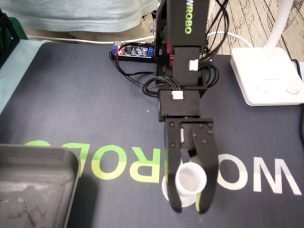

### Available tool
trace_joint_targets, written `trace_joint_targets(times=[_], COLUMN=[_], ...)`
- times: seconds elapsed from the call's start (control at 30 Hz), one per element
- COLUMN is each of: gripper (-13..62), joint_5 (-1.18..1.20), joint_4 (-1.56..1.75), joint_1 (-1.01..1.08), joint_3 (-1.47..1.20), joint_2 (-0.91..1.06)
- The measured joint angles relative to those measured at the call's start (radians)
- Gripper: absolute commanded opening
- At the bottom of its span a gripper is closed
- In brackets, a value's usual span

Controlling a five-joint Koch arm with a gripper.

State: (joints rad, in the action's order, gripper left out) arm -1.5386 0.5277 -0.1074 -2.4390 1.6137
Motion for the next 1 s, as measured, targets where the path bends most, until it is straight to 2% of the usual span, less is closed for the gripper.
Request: trace_joint_targets(times=[0.1, 0.2, 0.5, 0.7, 1.0], gripper=[1.8, 11.3, 27.4, 27.4, 27.3], joint_5=[0.0, 0.002, 0.0, 0.02, 0.252], joint_4=[0.0, 0.0, 0.0, 0.0, -0.026], joint_1=[0.005, 0.021, 0.048, 0.046, 0.055], joint_3=[-0.017, -0.029, -0.038, -0.06, -0.06], joint_2=[-0.002, -0.015, -0.018, 0.126, 0.377])
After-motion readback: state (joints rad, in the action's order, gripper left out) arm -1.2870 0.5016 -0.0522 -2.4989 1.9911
